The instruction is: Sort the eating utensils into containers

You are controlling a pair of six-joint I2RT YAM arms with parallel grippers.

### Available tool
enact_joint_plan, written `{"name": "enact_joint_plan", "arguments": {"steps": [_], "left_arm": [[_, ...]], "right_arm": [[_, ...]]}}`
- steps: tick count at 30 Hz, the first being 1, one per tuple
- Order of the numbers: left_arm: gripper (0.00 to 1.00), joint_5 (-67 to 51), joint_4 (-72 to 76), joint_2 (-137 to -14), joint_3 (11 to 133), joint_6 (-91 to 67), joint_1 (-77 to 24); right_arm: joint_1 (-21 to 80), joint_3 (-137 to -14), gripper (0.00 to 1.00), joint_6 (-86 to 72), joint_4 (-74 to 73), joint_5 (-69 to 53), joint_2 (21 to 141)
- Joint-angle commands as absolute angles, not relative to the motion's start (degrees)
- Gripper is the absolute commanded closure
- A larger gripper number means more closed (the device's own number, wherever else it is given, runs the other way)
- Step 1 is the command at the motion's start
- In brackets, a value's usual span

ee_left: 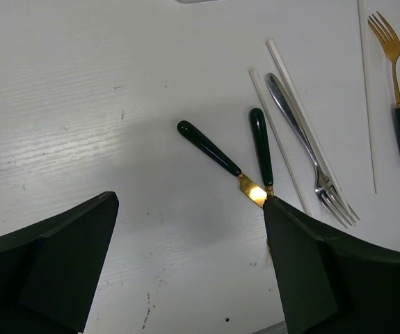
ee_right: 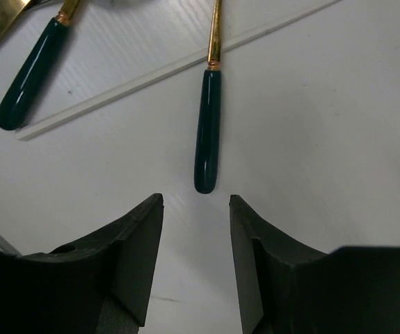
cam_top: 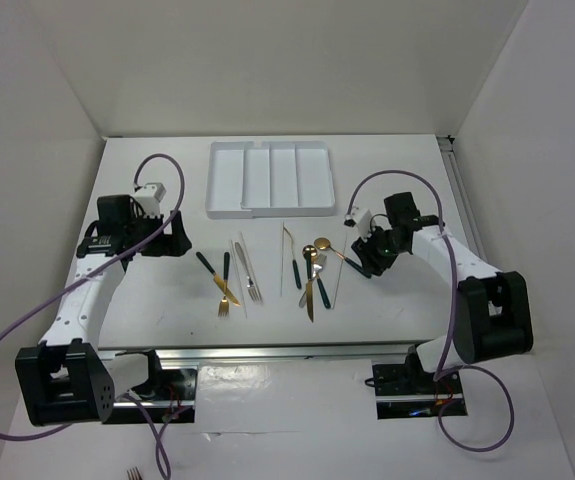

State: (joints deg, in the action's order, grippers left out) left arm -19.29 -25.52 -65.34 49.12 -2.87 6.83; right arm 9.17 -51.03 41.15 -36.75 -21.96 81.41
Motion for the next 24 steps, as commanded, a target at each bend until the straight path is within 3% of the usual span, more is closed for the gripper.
{"name": "enact_joint_plan", "arguments": {"steps": [1,13,24], "left_arm": [[0.0,-20.65,-25.84,-65.74,51.5,-1.23,6.94],[0.0,-20.13,-26.37,-68.9,52.65,-1.23,6.94],[0.0,-19.6,-25.84,-70.75,53.26,-1.23,6.94]], "right_arm": [[10.02,-50.71,0.5,39.02,-31.03,-19.34,83.31],[12.39,-51.86,0.5,36.12,-29.27,-23.03,87.97],[15.47,-50.71,0.53,31.82,-21.72,-14.07,91.4]]}}
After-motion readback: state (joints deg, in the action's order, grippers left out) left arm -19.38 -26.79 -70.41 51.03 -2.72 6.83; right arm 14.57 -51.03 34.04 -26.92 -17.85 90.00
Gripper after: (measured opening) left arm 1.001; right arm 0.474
